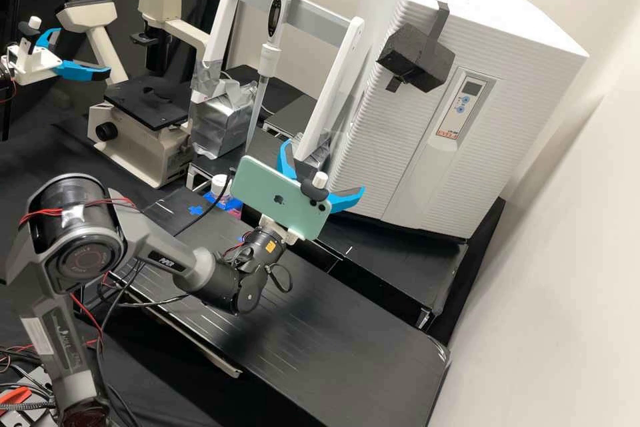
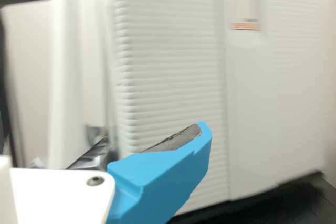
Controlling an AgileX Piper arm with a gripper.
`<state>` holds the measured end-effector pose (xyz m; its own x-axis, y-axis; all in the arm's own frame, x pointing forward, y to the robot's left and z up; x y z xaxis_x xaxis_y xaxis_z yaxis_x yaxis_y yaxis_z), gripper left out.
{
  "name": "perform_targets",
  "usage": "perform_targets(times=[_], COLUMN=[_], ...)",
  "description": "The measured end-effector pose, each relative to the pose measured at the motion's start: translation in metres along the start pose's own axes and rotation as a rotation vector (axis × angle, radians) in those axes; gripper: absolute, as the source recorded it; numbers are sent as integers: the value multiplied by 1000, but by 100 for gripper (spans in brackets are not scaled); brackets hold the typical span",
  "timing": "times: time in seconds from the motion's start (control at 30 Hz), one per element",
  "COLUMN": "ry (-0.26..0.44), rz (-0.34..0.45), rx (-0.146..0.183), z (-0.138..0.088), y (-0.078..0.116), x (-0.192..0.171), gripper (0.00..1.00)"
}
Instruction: Close the door
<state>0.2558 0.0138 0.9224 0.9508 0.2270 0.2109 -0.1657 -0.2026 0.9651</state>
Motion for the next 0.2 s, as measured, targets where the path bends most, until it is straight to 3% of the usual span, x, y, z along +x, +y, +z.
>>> perform_targets(times=[0.1,0.2], ry=[-34,-56], rz=[70,67], rx=[29,42], z=[1,2], y=[-1,-6], x=[-9,-18], gripper=[100,100])
